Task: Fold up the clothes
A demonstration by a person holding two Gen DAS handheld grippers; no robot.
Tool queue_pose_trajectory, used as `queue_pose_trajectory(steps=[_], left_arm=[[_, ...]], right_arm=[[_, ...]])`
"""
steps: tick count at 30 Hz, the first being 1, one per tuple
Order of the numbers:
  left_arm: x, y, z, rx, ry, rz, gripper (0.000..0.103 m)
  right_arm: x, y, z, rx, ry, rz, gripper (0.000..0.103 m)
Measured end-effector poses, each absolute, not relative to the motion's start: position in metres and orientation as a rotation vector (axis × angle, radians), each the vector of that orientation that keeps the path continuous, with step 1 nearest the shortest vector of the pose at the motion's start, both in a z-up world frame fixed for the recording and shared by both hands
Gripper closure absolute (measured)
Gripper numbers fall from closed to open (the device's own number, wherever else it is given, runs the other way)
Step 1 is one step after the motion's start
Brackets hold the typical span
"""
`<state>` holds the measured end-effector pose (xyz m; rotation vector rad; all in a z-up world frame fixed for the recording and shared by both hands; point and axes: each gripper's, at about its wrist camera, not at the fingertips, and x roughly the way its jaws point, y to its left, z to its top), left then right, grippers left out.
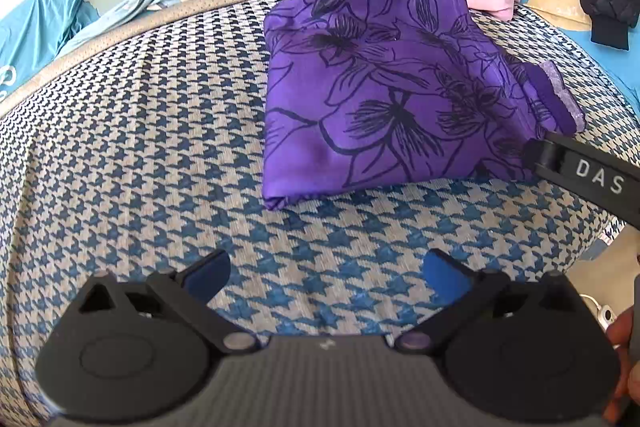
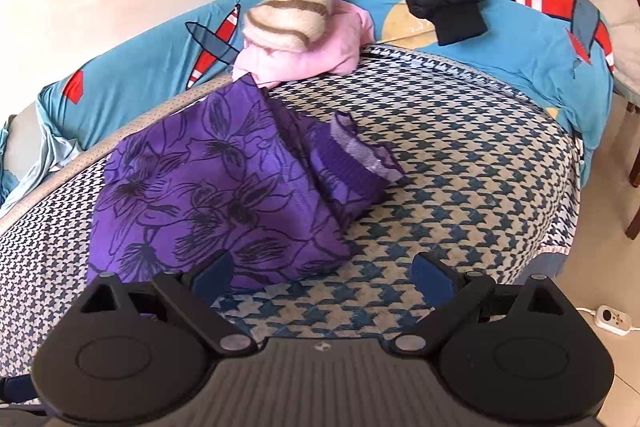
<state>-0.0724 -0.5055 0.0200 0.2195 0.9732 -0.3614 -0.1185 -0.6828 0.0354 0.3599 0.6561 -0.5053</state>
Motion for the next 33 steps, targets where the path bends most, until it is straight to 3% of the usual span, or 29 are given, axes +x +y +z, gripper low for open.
queue_pose_trajectory(steps=[33], left_arm=[[-0.073,-0.499,0.022,0.215,0.957,-0.41,0.0]], right_arm=[[-0.109,-0.67,0.034,0.321,0.683,-0.489,0.007]])
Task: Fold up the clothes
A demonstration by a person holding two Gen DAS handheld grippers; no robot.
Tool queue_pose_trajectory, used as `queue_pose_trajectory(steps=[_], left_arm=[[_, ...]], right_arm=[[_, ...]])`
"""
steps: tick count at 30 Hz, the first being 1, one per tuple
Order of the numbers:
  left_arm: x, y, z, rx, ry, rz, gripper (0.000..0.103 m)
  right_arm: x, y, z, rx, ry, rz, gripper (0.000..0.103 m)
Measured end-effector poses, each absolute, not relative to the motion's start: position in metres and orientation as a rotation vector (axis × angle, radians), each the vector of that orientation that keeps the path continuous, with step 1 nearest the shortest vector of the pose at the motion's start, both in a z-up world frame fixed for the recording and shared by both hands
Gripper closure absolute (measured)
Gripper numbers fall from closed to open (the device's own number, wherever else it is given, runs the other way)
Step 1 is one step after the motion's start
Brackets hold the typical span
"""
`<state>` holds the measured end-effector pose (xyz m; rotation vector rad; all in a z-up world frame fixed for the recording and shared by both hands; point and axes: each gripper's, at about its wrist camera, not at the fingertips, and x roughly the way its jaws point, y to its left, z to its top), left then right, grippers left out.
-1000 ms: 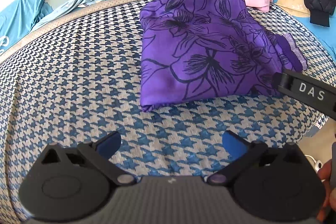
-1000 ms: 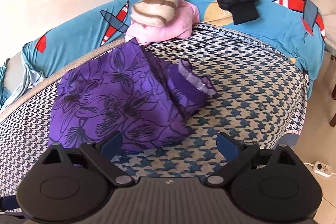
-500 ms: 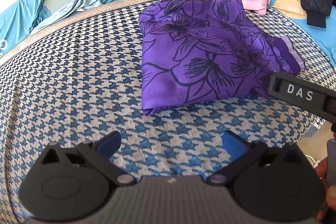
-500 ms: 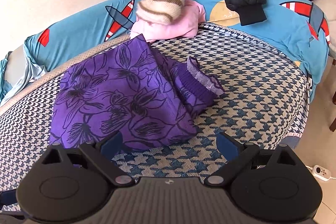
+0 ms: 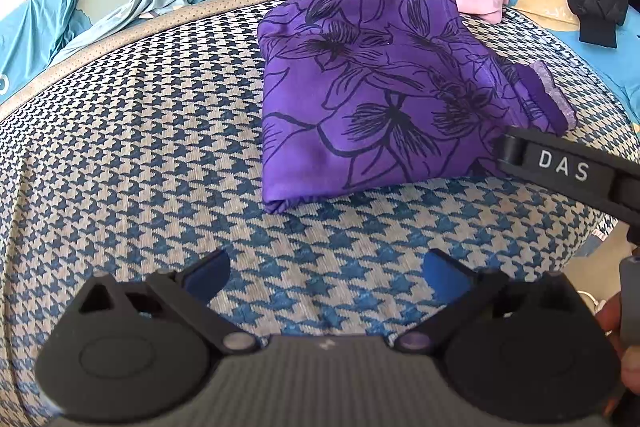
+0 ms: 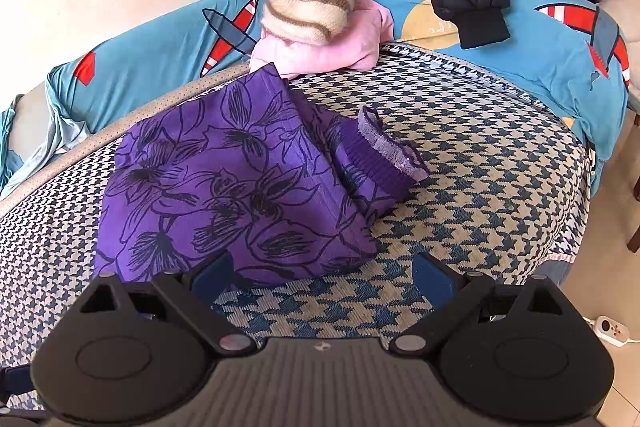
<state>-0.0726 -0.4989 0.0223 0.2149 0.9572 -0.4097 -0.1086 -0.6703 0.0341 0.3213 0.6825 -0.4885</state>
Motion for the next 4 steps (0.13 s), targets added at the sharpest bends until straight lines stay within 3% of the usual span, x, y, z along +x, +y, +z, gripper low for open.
queue_pose_trajectory(steps=[4], left_arm=[[-0.0729,-0.4977,0.0238,0.21,0.951,-0.414,0.0]], right_arm=[[-0.1078,-0.6696,0.0335,0.32,0.686,-0.487,0.007]])
